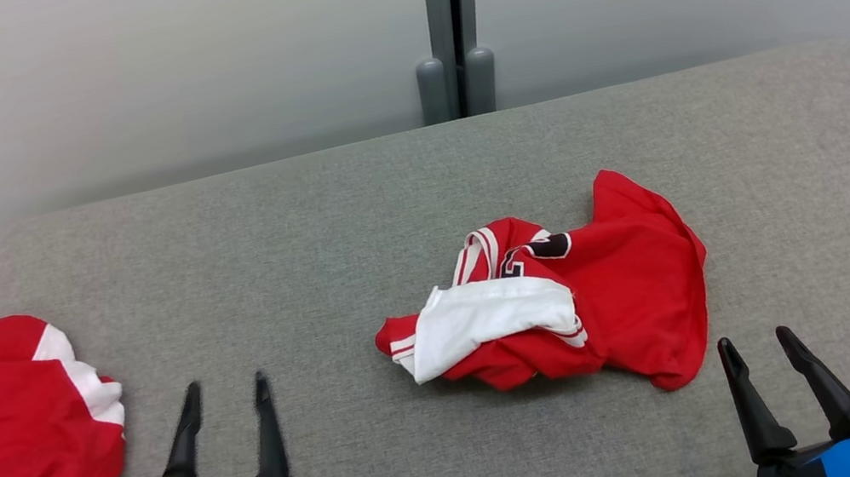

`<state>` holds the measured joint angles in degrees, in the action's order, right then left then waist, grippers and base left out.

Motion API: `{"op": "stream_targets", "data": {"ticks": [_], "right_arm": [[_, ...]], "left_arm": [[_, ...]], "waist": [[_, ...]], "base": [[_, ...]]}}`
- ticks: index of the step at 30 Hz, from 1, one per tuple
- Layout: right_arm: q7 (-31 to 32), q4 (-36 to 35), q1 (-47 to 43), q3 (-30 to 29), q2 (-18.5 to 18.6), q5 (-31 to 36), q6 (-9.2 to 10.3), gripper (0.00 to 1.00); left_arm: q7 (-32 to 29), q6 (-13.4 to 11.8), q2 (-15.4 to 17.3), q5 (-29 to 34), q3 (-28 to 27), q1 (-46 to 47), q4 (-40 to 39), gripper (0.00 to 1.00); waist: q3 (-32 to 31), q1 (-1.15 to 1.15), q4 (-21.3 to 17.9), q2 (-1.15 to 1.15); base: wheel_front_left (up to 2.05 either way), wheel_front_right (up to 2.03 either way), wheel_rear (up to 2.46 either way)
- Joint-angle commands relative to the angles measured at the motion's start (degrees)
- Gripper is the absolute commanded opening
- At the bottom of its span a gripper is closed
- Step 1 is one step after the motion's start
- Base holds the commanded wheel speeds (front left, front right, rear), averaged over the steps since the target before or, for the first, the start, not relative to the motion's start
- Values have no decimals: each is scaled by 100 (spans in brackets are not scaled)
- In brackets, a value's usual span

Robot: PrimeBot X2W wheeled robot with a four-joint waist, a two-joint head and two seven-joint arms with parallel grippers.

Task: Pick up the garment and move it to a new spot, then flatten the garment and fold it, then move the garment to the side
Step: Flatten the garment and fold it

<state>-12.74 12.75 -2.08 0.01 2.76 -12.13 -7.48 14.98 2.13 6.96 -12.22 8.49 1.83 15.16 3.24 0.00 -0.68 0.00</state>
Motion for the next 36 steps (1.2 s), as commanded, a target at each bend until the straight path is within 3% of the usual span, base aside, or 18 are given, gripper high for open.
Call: {"op": "stream_targets", "data": {"ticks": [1, 10, 21, 30, 32, 34, 36], "right_arm": [[-16, -3, 84, 41, 23, 39, -3, 100], [-58, 33, 191, 136, 23, 12, -3, 100], [-134, 128, 367, 163, 23, -68, -3, 100], [-184, 214, 450, 176, 23, -62, -3, 100], [-193, 225, 468, 180, 24, -51, -3, 100], [-202, 235, 480, 195, 24, -43, -3, 100], [-198, 250, 477, 207, 24, -45, -3, 100]], "left_arm": [[14, 107, -46, -7, 123, 277, 120, 100], [-311, 489, -210, -216, 918, 1473, 1067, 100], [-1045, 546, -32, -822, 1956, 2108, 2218, 100], [-1070, 547, 45, -1390, 2670, 2182, 2615, 100], [-1023, 547, 53, -1475, 2800, 2225, 2699, 41], [-988, 547, 55, -1564, 2922, 2263, 2808, 3], [-949, 548, 52, -1635, 3030, 2327, 2901, 0]], "waist": [[25, 0, -48, 0], [243, 0, -430, 0], [562, 0, -785, 0], [594, 0, -868, 0], [588, 0, -882, 0], [586, 0, -897, 0], [580, 0, -909, 0]], "base": [[0, 0, 0], [0, 0, 0], [0, 0, 0], [0, 0, 0], [0, 0, 0], [0, 0, 0], [0, 0, 0]]}}
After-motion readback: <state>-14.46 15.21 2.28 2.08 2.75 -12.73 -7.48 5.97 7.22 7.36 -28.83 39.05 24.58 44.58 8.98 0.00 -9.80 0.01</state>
